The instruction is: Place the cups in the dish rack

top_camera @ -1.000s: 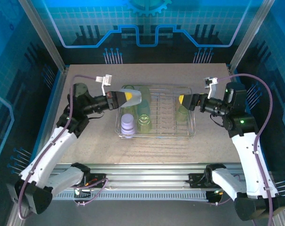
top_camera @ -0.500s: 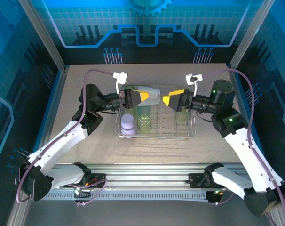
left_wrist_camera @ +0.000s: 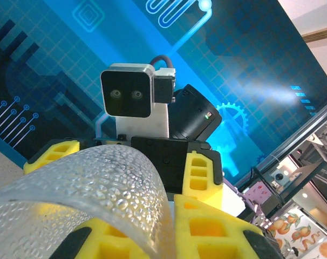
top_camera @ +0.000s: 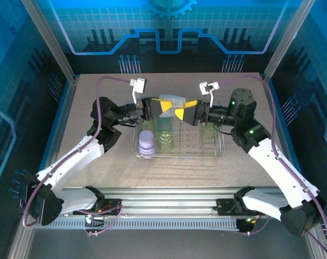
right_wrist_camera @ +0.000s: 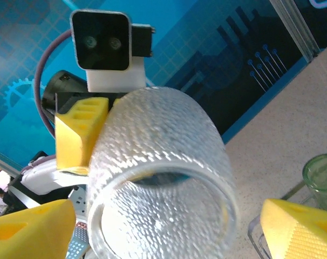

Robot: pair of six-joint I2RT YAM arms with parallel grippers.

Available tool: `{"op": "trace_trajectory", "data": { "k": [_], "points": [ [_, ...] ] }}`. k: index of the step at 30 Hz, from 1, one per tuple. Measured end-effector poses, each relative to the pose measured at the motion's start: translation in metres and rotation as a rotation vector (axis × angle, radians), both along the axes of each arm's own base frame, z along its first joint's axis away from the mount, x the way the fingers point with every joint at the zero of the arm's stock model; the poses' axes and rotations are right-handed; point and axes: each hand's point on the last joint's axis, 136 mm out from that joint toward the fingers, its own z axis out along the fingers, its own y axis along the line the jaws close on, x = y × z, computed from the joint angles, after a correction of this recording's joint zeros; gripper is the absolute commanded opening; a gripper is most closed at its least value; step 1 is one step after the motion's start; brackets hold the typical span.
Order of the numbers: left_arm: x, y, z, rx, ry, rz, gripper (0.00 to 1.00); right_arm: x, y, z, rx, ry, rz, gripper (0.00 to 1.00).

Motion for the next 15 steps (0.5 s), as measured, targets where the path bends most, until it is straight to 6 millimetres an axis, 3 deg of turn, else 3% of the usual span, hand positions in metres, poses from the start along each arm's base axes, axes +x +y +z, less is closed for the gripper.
{"op": "trace_trajectory", "data": {
  "k": [15],
  "points": [
    [0.0007, -0.0014, 0.001, -0.011, -0.004, -0.008, 0.0, 0.0023, 0.006, 0.0015, 0.011, -0.002, -0.008, 0.59]
  ]
}}
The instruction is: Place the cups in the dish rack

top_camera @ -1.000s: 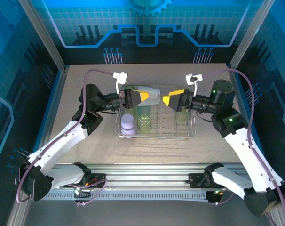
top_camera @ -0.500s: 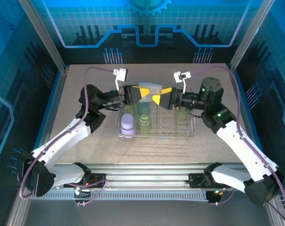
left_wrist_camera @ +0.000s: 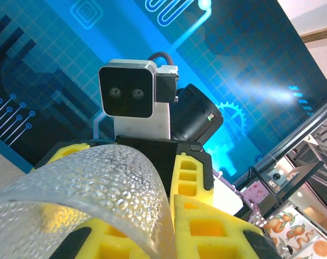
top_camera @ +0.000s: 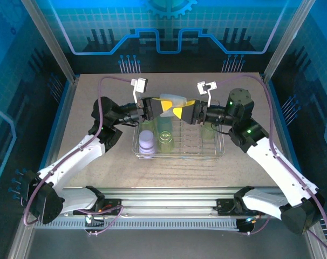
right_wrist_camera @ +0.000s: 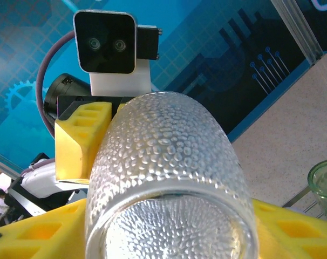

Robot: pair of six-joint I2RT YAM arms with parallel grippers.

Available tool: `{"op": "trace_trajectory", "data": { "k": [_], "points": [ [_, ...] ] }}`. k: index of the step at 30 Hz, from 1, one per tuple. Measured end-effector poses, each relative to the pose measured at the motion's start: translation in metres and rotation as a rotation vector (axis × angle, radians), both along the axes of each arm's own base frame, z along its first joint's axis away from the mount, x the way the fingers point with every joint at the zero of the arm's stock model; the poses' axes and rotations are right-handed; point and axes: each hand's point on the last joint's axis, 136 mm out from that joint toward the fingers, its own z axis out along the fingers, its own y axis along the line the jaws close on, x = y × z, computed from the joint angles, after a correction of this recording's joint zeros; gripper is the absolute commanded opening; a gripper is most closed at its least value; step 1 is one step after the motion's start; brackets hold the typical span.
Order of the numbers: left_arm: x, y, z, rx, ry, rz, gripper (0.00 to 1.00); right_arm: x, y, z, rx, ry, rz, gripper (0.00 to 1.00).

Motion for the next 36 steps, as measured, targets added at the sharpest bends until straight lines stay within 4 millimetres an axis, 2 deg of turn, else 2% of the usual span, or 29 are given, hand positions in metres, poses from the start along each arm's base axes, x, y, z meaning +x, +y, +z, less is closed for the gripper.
{"op": "trace_trajectory", "data": {
  "k": [3, 4, 7, 8, 9, 12, 14, 17, 21, 24, 28, 30, 36],
  "points": [
    [0.001, 0.001, 0.001, -0.003, -0.002, 0.005, 0.02, 0.001, 0.0, 0.001, 0.006, -0.006, -0.008, 0.52],
    [0.001, 0.001, 0.0, -0.004, -0.001, 0.009, 0.1, 0.002, 0.0, 0.0, 0.005, -0.007, -0.011, 0.5],
    [0.002, 0.0, -0.002, 0.004, -0.004, 0.014, 0.54, 0.002, -0.001, -0.001, -0.005, -0.009, -0.021, 0.45],
    [0.002, 0.0, -0.006, 0.011, 0.001, 0.012, 0.72, 0.002, 0.0, -0.003, -0.015, -0.012, -0.025, 0.44],
    [0.002, -0.002, -0.01, 0.022, 0.008, 0.011, 0.82, 0.002, -0.001, -0.006, -0.03, -0.01, -0.034, 0.43],
    [0.004, -0.001, -0.021, 0.054, 0.02, 0.032, 0.99, 0.005, -0.005, -0.019, -0.099, 0.006, -0.072, 0.41],
    [0.005, 0.0, -0.028, 0.078, 0.034, 0.053, 0.99, 0.006, -0.009, -0.024, -0.144, 0.004, -0.094, 0.4],
    [0.007, 0.004, -0.039, 0.12, 0.049, 0.093, 0.99, 0.001, -0.019, -0.02, -0.199, -0.033, -0.131, 0.39],
    [0.014, 0.011, -0.056, 0.195, 0.073, 0.178, 0.99, -0.008, -0.039, -0.016, -0.286, -0.079, -0.197, 0.37],
    [0.022, 0.022, -0.074, 0.276, 0.108, 0.279, 0.99, -0.008, -0.056, -0.022, -0.375, -0.086, -0.259, 0.37],
    [0.033, 0.046, -0.1, 0.399, 0.148, 0.448, 0.99, -0.003, -0.082, -0.045, -0.525, -0.056, -0.346, 0.35],
    [0.037, 0.061, -0.111, 0.461, 0.163, 0.534, 0.99, -0.001, -0.097, -0.063, -0.619, -0.026, -0.388, 0.35],
    [0.038, 0.105, -0.127, 0.605, 0.166, 0.745, 0.99, 0.0, -0.132, -0.104, -0.823, 0.065, -0.46, 0.35]
  ]
}}
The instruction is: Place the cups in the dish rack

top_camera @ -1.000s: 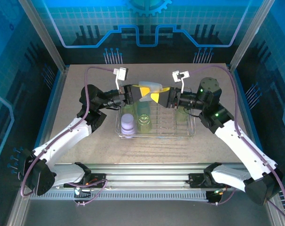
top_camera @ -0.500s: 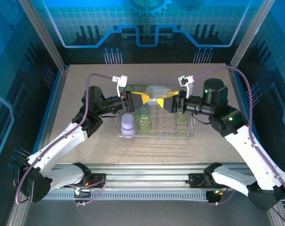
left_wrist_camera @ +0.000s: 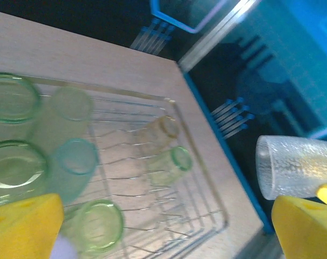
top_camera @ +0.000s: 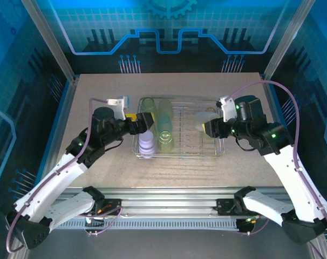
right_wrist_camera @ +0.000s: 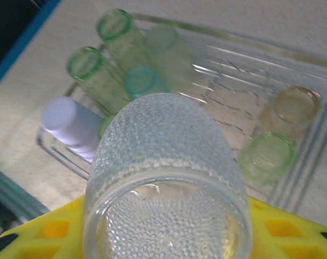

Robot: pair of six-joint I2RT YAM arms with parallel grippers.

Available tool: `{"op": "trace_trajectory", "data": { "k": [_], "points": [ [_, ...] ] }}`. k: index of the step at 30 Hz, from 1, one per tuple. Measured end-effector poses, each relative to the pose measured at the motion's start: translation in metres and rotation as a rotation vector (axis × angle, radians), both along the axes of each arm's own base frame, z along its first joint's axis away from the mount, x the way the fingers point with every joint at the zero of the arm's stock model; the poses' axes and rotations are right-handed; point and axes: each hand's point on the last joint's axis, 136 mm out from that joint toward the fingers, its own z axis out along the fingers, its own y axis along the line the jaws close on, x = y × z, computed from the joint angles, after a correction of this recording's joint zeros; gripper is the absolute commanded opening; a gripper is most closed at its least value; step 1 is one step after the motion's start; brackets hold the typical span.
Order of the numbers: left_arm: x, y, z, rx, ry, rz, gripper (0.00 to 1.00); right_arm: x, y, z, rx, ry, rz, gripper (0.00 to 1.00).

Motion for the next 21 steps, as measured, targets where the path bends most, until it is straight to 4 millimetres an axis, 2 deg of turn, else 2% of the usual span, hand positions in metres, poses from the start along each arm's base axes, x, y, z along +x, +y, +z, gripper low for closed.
{"op": "trace_trajectory", "data": {
  "k": [4, 8, 13, 21],
  "points": [
    [-0.003, 0.022, -0.002, 0.058, -0.025, 0.087, 0.99, -0.002, -0.015, -0.026, -0.069, 0.07, -0.045, 0.35],
    [-0.005, 0.036, -0.01, 0.097, -0.027, 0.14, 0.99, -0.001, -0.021, -0.05, -0.129, 0.143, -0.066, 0.34],
    [-0.005, 0.043, -0.02, 0.132, -0.006, 0.17, 0.99, 0.002, -0.028, -0.072, -0.192, 0.209, -0.089, 0.35],
    [-0.004, 0.046, -0.02, 0.159, -0.018, 0.183, 0.99, 0.003, -0.033, -0.094, -0.245, 0.269, -0.103, 0.35]
  ]
}}
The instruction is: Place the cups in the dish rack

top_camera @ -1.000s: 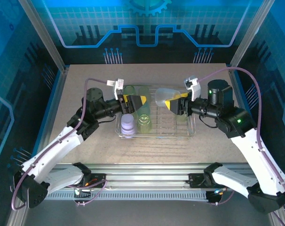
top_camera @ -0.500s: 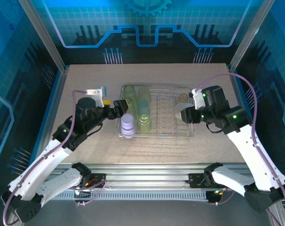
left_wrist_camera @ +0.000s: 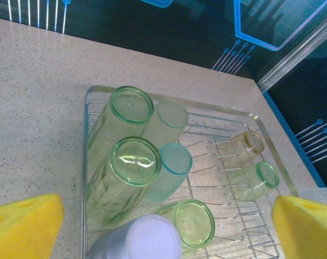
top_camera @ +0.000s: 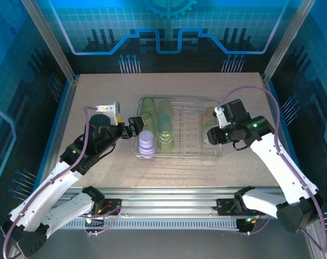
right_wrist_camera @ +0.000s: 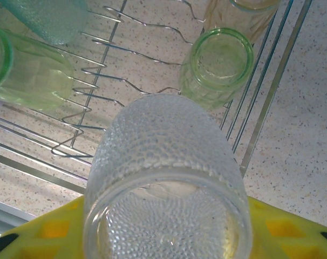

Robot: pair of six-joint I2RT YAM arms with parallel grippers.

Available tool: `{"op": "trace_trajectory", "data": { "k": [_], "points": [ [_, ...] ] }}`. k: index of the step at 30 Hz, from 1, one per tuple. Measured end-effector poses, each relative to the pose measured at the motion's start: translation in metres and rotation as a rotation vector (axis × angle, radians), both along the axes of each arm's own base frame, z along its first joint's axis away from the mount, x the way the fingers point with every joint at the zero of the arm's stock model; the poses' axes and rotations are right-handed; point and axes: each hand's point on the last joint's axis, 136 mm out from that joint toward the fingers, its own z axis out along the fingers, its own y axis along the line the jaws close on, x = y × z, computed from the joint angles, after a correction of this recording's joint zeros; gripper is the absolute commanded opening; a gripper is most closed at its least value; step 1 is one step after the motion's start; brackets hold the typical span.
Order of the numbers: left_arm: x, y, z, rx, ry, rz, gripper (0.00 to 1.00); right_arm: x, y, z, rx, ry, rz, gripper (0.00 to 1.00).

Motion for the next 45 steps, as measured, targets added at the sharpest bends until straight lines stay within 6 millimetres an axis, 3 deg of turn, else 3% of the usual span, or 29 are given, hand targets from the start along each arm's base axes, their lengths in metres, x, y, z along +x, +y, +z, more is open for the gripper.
{"op": "trace_trajectory", "data": {
  "k": [17, 28, 45],
  "points": [
    [-0.005, 0.011, -0.007, 0.039, -0.005, 0.03, 0.99, 0.003, -0.002, -0.057, -0.064, 0.117, -0.006, 0.38],
    [-0.006, 0.014, -0.009, 0.048, 0.0, 0.039, 0.99, 0.004, -0.004, -0.087, -0.087, 0.163, -0.011, 0.46],
    [-0.008, 0.019, -0.013, 0.068, 0.007, 0.054, 0.99, 0.016, 0.003, -0.093, -0.091, 0.187, -0.003, 0.7]
  ]
}}
